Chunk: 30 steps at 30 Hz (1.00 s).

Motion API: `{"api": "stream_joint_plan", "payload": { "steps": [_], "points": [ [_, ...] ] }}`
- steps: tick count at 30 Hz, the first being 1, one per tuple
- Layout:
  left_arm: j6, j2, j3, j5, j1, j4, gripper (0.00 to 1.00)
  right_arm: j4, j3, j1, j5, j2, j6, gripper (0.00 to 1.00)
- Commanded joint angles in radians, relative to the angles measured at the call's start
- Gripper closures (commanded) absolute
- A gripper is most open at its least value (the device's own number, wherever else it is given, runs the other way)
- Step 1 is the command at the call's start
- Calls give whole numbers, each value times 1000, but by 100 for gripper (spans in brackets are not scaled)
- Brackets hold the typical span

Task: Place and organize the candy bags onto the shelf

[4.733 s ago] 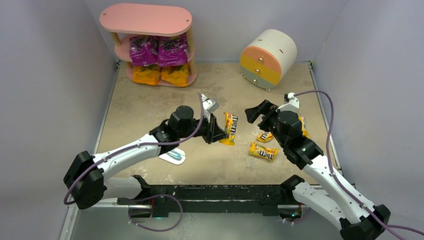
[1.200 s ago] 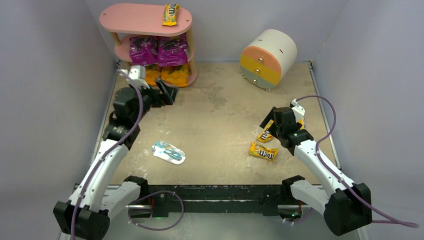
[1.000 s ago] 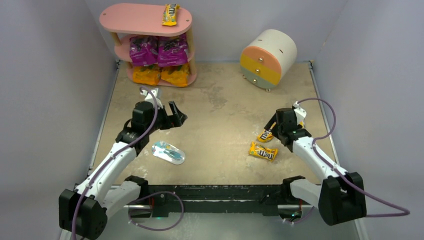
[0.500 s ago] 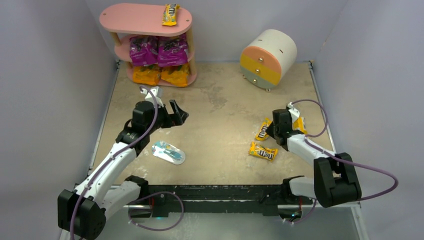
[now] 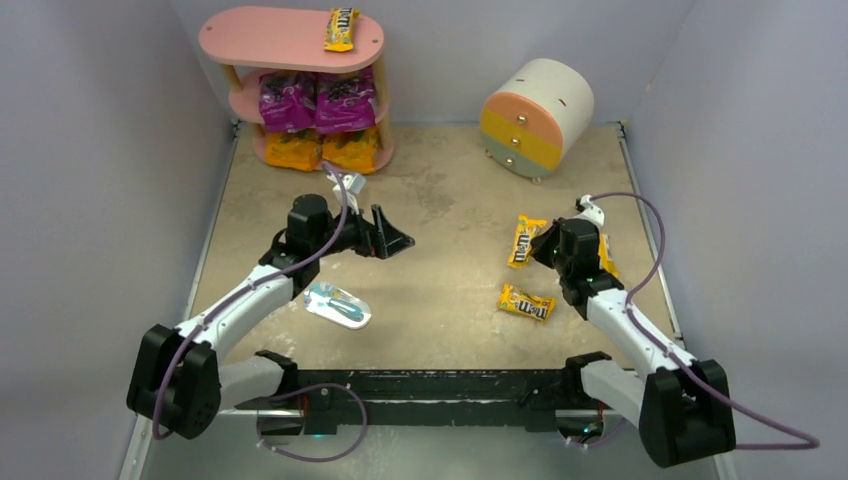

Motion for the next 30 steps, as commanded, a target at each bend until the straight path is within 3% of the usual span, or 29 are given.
{"api": "stream_joint_plan", "payload": {
  "steps": [1, 4, 6, 9, 12, 17, 30],
  "points": [
    [-49, 31, 4, 76, -57, 187, 0, 82, 13, -4, -176, -94, -56, 100],
    [-103, 84, 11, 83, -139, 302, 0, 132, 15, -2, -281, -142, 35, 100],
    [-120, 116, 28, 15, -226, 359, 0, 145, 24, 6, -317, -168, 98, 100],
    [-106, 174, 95, -118, -360, 363, 3, 136, 44, 63, -286, -204, 163, 100],
    [-82, 243, 167, -199, -424, 355, 9, 92, 88, 167, -176, -221, 185, 100],
    [-67, 335, 248, -247, -459, 360, 22, 127, 82, 211, -176, -246, 297, 100],
    [-26, 352, 287, -320, -474, 340, 59, 126, 83, 213, -237, -267, 324, 100]
  ]
}}
